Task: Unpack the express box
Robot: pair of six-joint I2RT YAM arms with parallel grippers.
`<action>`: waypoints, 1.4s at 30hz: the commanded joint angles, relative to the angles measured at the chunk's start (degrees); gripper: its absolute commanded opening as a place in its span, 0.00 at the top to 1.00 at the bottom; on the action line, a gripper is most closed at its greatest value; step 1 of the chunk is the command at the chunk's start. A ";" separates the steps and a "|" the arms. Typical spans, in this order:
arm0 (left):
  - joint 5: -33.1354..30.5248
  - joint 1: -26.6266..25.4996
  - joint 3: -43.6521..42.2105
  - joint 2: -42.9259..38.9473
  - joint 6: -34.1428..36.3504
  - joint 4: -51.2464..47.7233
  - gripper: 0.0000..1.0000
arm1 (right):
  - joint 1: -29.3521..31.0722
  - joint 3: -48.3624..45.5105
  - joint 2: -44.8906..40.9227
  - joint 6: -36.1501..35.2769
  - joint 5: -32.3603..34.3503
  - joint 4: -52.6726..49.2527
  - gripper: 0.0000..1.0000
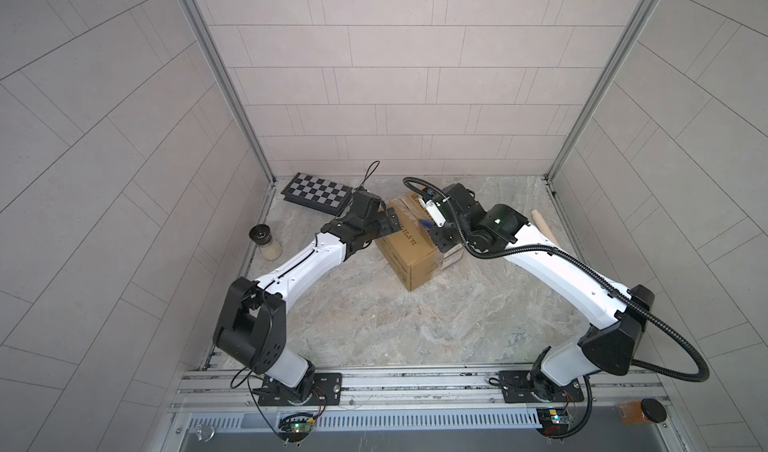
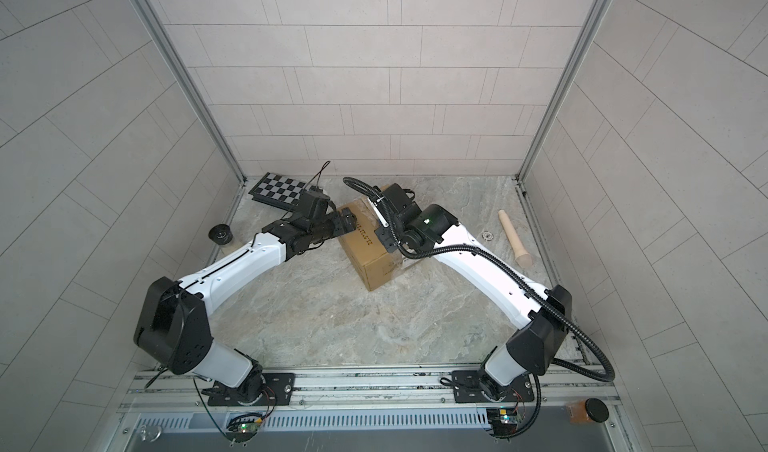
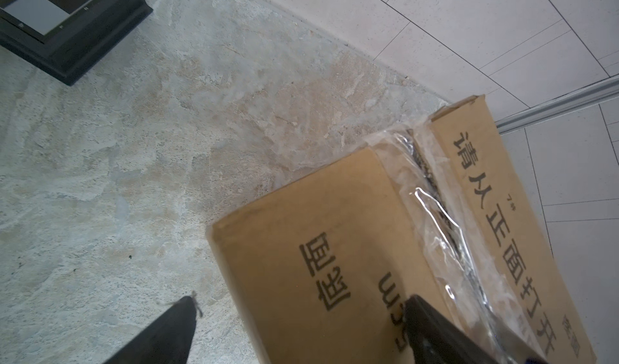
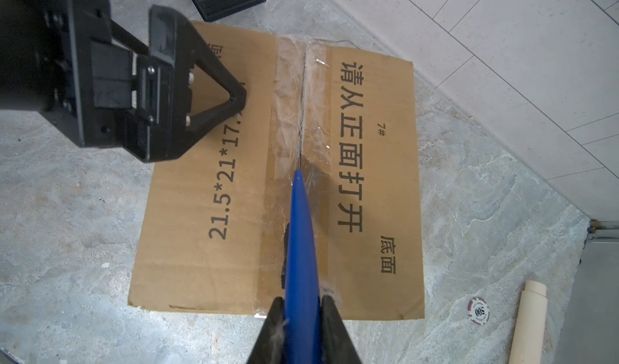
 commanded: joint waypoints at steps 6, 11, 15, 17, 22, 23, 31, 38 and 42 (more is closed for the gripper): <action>-1.76 0.39 -1.65 2.19 0.50 -5.04 0.00 | 0.64 -1.02 -0.93 -0.08 1.18 -4.38 1.00; 1.45 0.38 -2.55 1.38 -0.13 -2.18 0.00 | 1.40 -0.66 2.41 0.30 0.50 -0.45 1.00; 2.84 0.36 -1.83 -0.80 0.67 -0.83 0.00 | 1.36 -0.40 3.72 -0.07 -0.93 1.12 1.00; 3.19 0.50 -0.75 -1.82 1.64 -1.10 0.00 | 1.40 -0.33 3.88 -0.48 -1.12 1.30 1.00; 3.82 0.42 2.11 -4.21 3.18 -2.69 0.00 | 1.36 -0.36 3.27 -1.66 -2.06 1.47 1.00; 3.86 0.38 2.42 -4.73 3.39 -2.88 0.00 | 1.40 -0.40 3.18 -2.03 -2.59 1.68 1.00; 1.51 0.28 4.13 -3.86 3.79 -4.13 0.00 | 1.37 1.23 3.77 -2.36 -5.66 1.58 1.00; -7.47 -3.18 11.23 3.98 5.18 -14.93 0.00 | 2.76 3.04 4.41 -1.84 -2.02 -1.07 1.00; -9.37 -3.50 11.19 5.57 5.36 -16.97 0.01 | 2.85 2.54 3.73 -1.21 -0.81 -1.31 1.00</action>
